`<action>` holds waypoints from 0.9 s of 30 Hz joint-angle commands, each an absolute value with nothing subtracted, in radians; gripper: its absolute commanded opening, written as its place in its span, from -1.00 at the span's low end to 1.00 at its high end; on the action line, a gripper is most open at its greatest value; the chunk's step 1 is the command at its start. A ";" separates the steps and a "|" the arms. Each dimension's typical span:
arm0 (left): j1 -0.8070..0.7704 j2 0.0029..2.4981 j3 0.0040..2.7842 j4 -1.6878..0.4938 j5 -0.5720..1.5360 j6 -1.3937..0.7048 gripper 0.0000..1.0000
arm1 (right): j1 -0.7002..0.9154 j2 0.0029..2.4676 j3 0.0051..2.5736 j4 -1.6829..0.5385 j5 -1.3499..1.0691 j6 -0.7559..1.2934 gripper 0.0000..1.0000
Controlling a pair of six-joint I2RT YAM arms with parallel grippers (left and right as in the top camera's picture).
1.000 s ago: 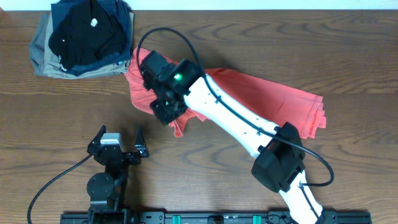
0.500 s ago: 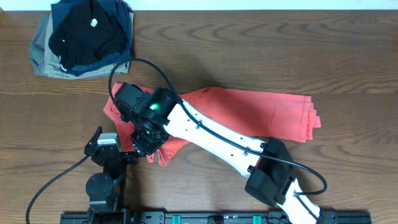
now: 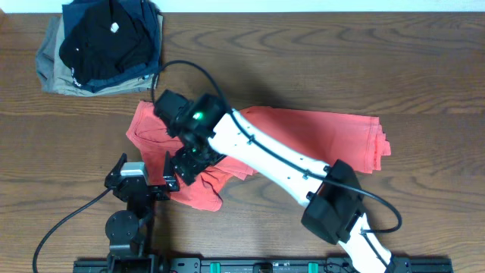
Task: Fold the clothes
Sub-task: 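Grasp the shirt with the right gripper and drag it leftward across the table, then release the shirt and move the right gripper to its right-end hem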
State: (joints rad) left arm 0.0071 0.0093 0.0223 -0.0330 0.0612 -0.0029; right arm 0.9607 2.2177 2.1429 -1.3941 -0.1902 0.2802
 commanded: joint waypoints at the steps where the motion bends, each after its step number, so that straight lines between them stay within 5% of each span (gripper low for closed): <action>1: 0.002 0.004 0.004 -0.063 0.086 0.004 0.96 | 0.839 2.170 2.145 -1.430 -0.153 0.273 0.98; 14: 0.002 0.004 0.004 -0.063 0.086 0.004 0.95 | 0.355 2.154 2.145 -1.588 -0.103 0.147 0.99; 27: 0.002 0.004 0.004 -0.063 0.086 0.004 0.96 | 0.028 2.155 2.132 -1.626 0.161 0.435 0.98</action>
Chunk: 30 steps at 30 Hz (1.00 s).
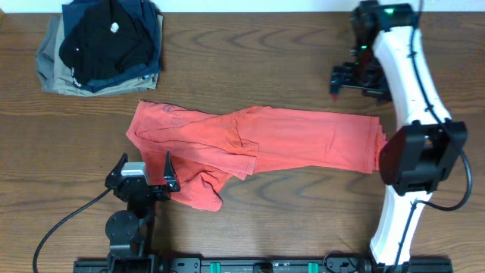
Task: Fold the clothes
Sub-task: 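Release the shirt and move the right gripper to its right-end hem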
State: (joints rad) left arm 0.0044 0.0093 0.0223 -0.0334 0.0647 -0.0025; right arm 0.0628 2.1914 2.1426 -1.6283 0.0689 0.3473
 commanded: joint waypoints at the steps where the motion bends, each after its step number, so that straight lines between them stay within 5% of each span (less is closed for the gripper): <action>1: 0.002 0.004 0.004 -0.063 0.086 0.004 0.95 | 0.003 2.155 2.125 -1.623 0.189 0.485 0.99; 7: 0.002 0.004 0.004 -0.063 0.086 0.004 0.96 | -0.103 2.155 2.063 -1.645 0.084 0.525 0.98; 12: 0.002 0.004 0.004 -0.063 0.086 0.004 0.95 | -0.118 2.136 1.931 -1.643 0.148 0.748 0.98; 30: 0.002 0.004 0.004 -0.063 0.086 0.004 0.95 | -0.111 1.722 1.237 -1.164 0.157 0.767 0.98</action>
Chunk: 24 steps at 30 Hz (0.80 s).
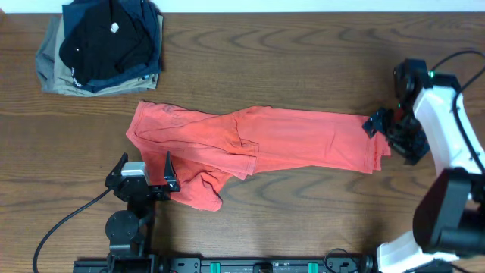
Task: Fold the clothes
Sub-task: 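Release the shirt and move the right gripper to its right-end hem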
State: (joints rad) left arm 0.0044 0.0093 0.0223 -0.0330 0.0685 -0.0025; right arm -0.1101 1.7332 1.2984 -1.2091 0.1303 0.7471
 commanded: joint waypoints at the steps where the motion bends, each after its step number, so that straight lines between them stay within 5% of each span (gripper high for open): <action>1: 0.002 0.004 0.004 -0.063 0.086 0.004 0.95 | -0.113 1.722 1.219 -1.124 0.158 0.767 0.98; 13: 0.002 0.004 0.004 -0.063 0.086 0.004 0.95 | -0.270 1.734 1.178 -0.960 0.029 0.766 0.98; 24: 0.002 0.004 0.004 -0.063 0.086 0.004 0.95 | -0.253 1.734 1.092 -0.925 -0.012 0.767 0.98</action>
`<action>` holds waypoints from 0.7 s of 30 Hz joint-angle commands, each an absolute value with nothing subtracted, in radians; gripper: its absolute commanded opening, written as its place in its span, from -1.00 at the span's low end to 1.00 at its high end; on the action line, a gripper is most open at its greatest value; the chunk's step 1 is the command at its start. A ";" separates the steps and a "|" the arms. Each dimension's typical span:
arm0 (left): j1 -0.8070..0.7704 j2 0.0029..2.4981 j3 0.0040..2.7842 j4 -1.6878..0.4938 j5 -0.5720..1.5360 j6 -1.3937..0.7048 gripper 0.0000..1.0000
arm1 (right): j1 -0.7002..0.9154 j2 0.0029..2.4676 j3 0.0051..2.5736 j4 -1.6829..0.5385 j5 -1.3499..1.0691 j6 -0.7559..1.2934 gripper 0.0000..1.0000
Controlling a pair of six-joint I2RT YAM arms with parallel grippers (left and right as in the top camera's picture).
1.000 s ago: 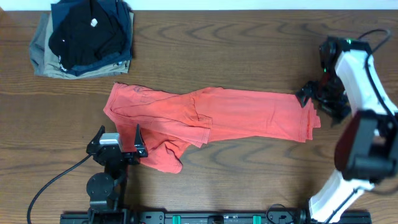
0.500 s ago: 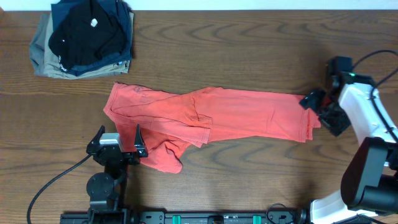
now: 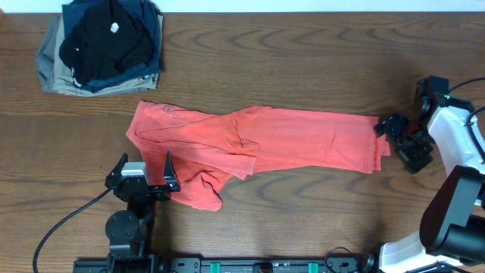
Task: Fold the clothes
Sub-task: 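Release the shirt and move the right gripper to its right-end hem, then reach the left gripper to the shirt's left-side fabric near the center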
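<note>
A pair of orange-red trousers (image 3: 288,144) lies stretched out left to right across the middle of the table, waist end bunched and partly folded over at the left (image 3: 198,189). My right gripper (image 3: 400,142) stands open just off the leg ends at the right, its fingers apart from the cloth. At the near left my left gripper (image 3: 145,163) is open and points away from me, with one finger (image 3: 168,165) touching the crumpled waist part. Neither holds anything.
A stack of folded clothes (image 3: 98,45), black on dark blue on khaki, sits at the far left corner. The arm bases and a black rail (image 3: 250,265) run along the near edge. A cable (image 3: 68,224) loops beside the left arm.
The right gripper has shifted a little to the right, from over the leg ends to just beyond them. The trousers and the left arm have not moved.
The right arm first reached across the table with its gripper at the bunched waist end on the left. Then it was high at the far right and the trousers lay stretched out. After that it stood by the leg ends, and now slightly beyond them.
</note>
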State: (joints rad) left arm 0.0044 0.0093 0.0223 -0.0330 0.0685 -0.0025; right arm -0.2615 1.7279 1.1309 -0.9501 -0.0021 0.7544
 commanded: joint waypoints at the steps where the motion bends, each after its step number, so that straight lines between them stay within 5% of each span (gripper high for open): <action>1: 0.002 0.004 0.004 -0.063 0.086 0.004 0.96 | -0.253 1.734 1.073 -0.899 -0.012 0.767 0.98; 8: 0.001 0.004 0.004 -0.062 0.128 -0.049 0.96 | -0.253 1.734 0.966 -0.798 -0.062 0.768 0.99; 12: 0.001 0.004 0.005 -0.054 0.196 -0.264 0.96 | -0.253 1.734 0.952 -0.794 -0.066 0.767 0.69; 21: 0.001 0.101 0.005 -0.055 0.216 -0.369 0.96 | -0.246 1.734 0.952 -0.796 -0.160 0.761 0.64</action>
State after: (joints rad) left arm 0.0044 0.0593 0.0223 -0.0231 0.1604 -0.3191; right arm -0.2577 1.7279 0.9581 -0.7971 -0.1329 0.7582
